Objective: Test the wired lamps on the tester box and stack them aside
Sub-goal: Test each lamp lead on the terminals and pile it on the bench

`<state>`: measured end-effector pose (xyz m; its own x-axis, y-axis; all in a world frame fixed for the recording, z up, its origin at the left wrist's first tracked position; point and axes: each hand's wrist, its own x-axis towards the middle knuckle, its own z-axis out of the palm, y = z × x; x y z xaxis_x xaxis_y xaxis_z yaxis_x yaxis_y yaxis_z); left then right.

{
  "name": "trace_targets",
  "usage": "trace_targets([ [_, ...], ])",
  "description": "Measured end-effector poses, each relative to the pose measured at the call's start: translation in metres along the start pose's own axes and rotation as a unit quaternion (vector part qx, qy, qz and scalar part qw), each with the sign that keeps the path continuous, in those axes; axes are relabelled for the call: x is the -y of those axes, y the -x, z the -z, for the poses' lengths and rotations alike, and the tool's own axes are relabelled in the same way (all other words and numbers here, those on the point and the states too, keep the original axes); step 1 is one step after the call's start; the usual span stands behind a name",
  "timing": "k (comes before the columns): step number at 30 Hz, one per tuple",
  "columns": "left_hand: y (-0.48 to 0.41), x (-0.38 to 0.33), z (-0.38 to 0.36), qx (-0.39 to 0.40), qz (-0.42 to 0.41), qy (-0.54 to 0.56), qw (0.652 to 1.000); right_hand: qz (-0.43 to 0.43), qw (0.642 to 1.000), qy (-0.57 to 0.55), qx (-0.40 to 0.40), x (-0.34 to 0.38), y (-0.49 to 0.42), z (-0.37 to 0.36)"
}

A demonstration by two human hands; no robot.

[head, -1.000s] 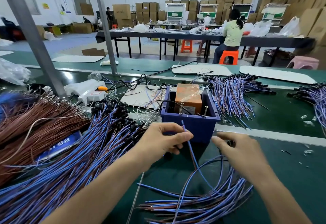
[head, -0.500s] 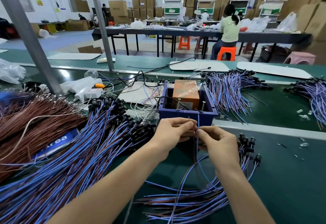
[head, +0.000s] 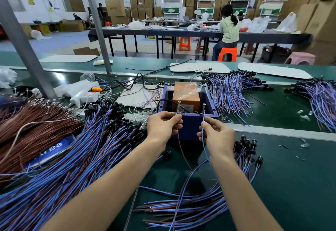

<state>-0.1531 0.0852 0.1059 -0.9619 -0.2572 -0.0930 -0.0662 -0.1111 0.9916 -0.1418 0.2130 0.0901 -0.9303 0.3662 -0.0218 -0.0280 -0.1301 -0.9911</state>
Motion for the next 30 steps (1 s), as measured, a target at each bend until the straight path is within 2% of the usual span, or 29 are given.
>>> trace_targets([
  [11, -0.006, -0.005, 0.007, 0.01, -0.053, -0.04, 0.998, 0.004, 1.0, -0.011, -0.001, 0.001, -0.004, -0.002],
  [30, -0.017, -0.006, 0.011, -0.022, -0.079, -0.108, 0.991, -0.001, 1.0, -0.025, 0.008, 0.006, -0.003, -0.001],
])
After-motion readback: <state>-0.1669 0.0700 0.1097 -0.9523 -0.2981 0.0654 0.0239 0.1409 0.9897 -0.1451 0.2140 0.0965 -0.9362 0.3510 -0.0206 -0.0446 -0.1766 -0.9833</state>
